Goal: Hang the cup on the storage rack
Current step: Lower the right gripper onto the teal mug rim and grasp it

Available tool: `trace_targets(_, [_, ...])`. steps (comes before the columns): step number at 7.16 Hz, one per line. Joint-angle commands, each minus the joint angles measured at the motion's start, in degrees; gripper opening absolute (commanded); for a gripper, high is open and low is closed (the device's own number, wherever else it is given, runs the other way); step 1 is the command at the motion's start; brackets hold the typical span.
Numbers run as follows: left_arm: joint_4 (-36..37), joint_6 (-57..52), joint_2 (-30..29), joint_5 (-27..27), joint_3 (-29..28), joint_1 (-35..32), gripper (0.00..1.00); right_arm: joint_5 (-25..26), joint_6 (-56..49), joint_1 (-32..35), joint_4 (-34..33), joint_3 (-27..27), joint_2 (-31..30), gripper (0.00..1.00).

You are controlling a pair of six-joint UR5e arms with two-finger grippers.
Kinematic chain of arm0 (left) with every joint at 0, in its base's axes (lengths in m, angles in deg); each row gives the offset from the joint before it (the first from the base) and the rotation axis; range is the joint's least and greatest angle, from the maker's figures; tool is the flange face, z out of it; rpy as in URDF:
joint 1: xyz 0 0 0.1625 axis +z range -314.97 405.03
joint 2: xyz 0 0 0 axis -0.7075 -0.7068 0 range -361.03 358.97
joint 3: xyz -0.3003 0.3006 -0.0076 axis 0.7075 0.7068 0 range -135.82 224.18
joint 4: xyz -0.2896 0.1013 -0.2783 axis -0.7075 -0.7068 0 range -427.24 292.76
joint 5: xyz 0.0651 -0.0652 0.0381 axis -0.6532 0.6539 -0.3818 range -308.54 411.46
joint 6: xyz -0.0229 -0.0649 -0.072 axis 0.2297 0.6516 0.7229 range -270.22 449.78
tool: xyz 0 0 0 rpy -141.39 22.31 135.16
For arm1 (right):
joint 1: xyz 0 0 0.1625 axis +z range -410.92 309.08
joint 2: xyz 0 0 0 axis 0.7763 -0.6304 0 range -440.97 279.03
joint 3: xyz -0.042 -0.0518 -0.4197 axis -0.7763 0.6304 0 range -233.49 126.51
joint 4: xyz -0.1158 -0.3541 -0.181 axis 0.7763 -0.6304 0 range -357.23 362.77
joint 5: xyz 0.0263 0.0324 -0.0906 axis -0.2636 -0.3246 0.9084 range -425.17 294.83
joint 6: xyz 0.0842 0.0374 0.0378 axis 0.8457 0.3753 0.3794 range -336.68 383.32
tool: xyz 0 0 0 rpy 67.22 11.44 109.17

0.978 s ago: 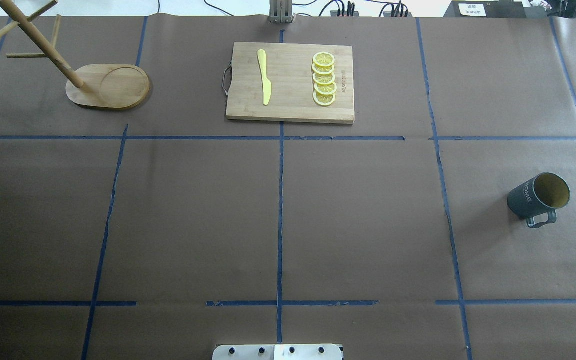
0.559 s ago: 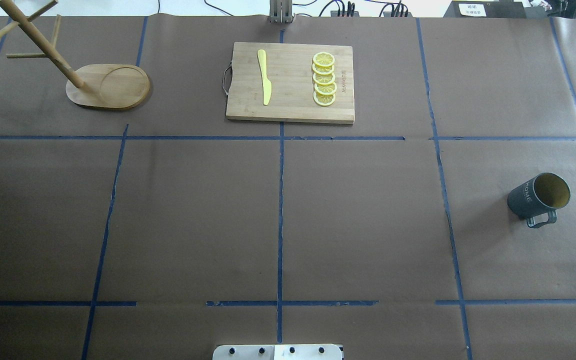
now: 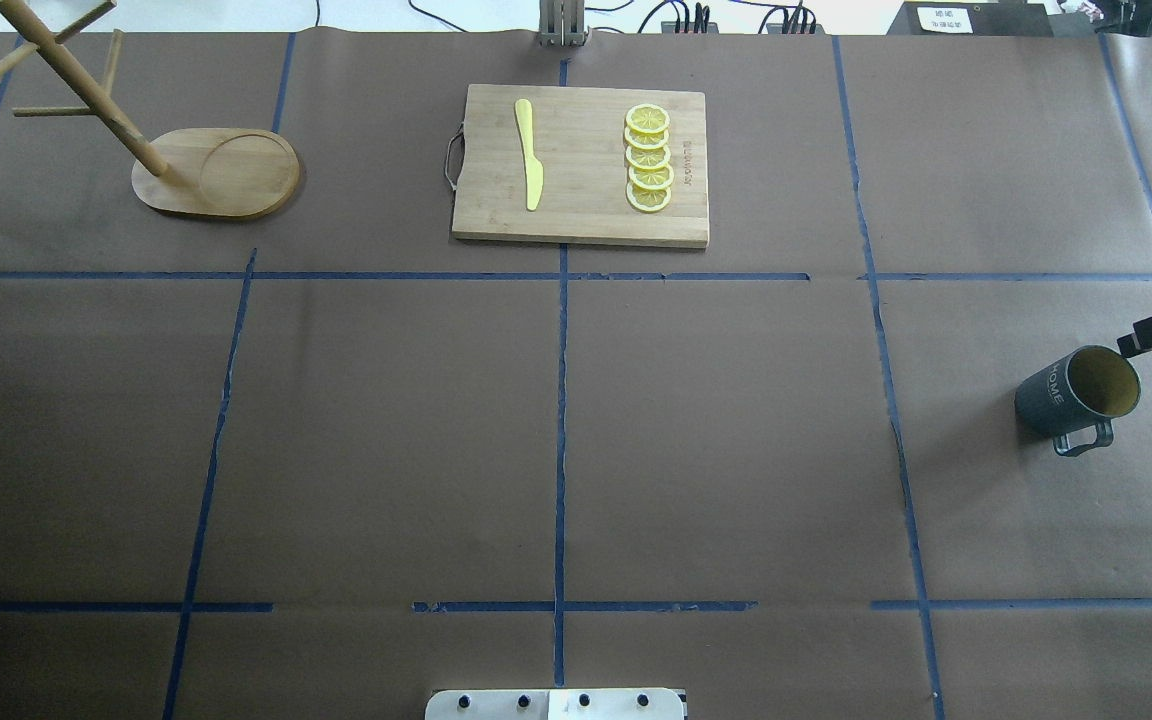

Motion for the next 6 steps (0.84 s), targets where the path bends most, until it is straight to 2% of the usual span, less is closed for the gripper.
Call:
trace_targets(1, [-0.41, 0.03, 0.09, 0.15, -0.07, 0.0, 1.0, 3.33, 2.32, -2.61, 1.85, 0.2, -0.68, 0.99])
trace_targets(3, [-0.41, 0.03, 0.09, 0.15, 0.02, 0.0, 1.0, 3.51, 2.49, -4.7, 1.85, 2.11, -0.87, 0.84])
trace_targets(4, [-0.49, 0.03, 0.09, 0.15, 0.02, 0.0, 1.0, 4.38, 2.49, -5.59, 1.94, 3.7, -0.61, 0.84])
trace_targets(5, [-0.49, 0.03, 0.09, 0.23, 0.02, 0.0, 1.0, 5.08, 2.49, -6.03, 1.94, 4.06, -0.6, 0.71])
trace_targets(6, [-0.49, 0.03, 0.09, 0.23, 0.02, 0.0, 1.0, 5.0, 2.32, -6.03, 1.94, 3.72, -0.69, 0.26])
